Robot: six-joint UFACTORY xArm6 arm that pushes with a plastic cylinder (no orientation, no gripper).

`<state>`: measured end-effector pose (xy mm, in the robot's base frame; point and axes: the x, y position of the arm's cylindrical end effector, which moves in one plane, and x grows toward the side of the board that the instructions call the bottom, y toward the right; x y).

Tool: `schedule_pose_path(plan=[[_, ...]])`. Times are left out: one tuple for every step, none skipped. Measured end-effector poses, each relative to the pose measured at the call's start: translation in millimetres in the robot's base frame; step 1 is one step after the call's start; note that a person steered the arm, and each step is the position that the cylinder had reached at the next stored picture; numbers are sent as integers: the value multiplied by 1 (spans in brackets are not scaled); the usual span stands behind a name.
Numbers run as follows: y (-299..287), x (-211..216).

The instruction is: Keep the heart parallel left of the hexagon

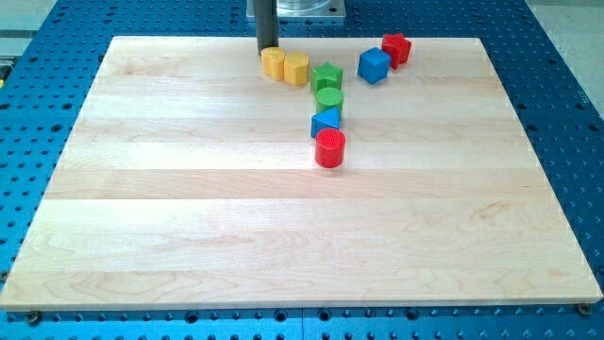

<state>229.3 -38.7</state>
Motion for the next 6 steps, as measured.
schedule_pose_path(plan=[[2, 15], [-7, 34], [-9, 70], [-49, 106], [-99, 150], [-38, 184]])
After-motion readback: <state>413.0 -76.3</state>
